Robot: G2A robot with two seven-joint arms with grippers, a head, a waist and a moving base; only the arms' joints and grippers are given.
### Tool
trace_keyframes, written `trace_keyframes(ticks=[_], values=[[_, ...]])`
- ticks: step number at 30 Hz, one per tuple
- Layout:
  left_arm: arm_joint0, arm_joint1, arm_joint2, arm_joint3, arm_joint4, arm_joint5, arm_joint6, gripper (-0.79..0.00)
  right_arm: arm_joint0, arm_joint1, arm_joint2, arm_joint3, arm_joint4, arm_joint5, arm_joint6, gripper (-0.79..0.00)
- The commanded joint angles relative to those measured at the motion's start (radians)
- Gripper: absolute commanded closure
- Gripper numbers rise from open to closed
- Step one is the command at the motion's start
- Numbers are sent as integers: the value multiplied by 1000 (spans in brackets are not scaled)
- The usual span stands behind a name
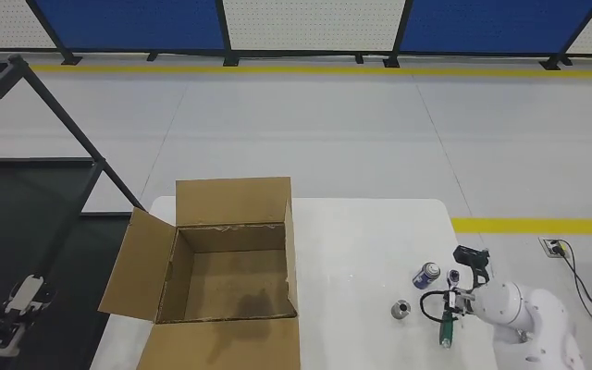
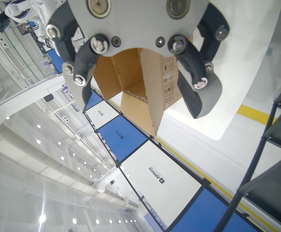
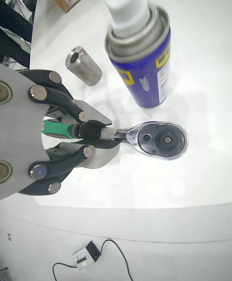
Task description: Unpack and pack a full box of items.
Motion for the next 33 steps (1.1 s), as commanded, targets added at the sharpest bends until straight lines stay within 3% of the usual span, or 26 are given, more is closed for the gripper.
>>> trace_keyframes(ticks=[1, 9, 14, 28, 33], values=[[-3, 0, 3, 0, 0, 1, -2, -785, -24, 4, 25, -89, 25, -10, 11, 0], [-4, -1, 14, 0, -5, -3, -4, -785, -94, 13, 80, -430, 248, -85, 55, 0], [3, -3, 17, -5, -16, -5, -4, -785, -99, 17, 56, -548, 396, -118, 68, 0], [6, -4, 12, -5, -32, -2, 4, -785, -90, 21, 56, -563, 427, -103, 81, 0], [6, -4, 12, -5, -32, -2, 4, -785, -107, 23, 10, -576, 464, -163, -33, 0]])
